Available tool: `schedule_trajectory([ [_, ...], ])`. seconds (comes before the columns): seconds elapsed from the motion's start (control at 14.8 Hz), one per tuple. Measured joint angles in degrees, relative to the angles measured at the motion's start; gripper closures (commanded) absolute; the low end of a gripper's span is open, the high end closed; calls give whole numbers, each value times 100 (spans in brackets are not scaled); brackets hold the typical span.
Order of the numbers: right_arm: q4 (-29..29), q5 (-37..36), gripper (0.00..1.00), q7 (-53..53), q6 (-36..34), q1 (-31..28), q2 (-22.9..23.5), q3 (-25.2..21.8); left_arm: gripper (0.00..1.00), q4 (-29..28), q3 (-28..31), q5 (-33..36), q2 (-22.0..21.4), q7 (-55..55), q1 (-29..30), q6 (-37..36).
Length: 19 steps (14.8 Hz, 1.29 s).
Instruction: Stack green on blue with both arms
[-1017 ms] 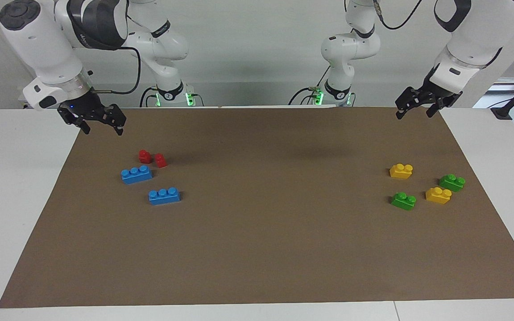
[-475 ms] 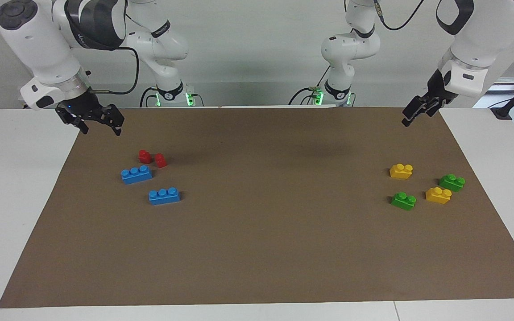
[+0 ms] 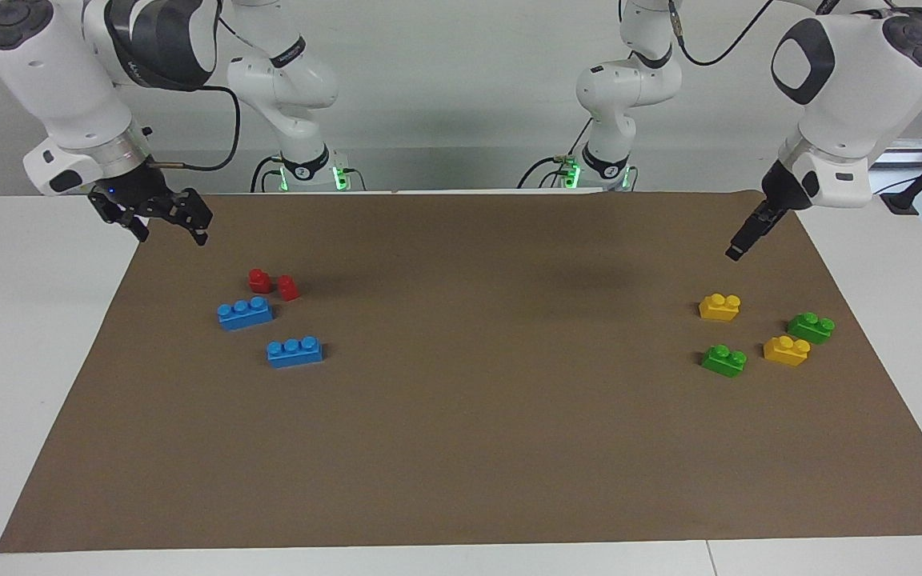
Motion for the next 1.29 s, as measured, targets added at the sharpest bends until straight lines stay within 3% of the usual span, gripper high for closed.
schedule_trajectory([
  [0.34,-197,0,0,1407,141,-57,9,1,0,-377,4,-2,430,-900,180,829],
  [0.54,-406,106,0,3025,430,-146,134,-2,0,-462,6,-2,797,-991,361,1378],
  [0.88,-494,1032,0,5666,823,-128,721,23,0,-597,8,-5,1180,-1038,499,2060],
  [1.29,-509,1888,0,6479,1335,-95,1124,66,0,-597,-15,-7,1630,-1452,495,2612],
])
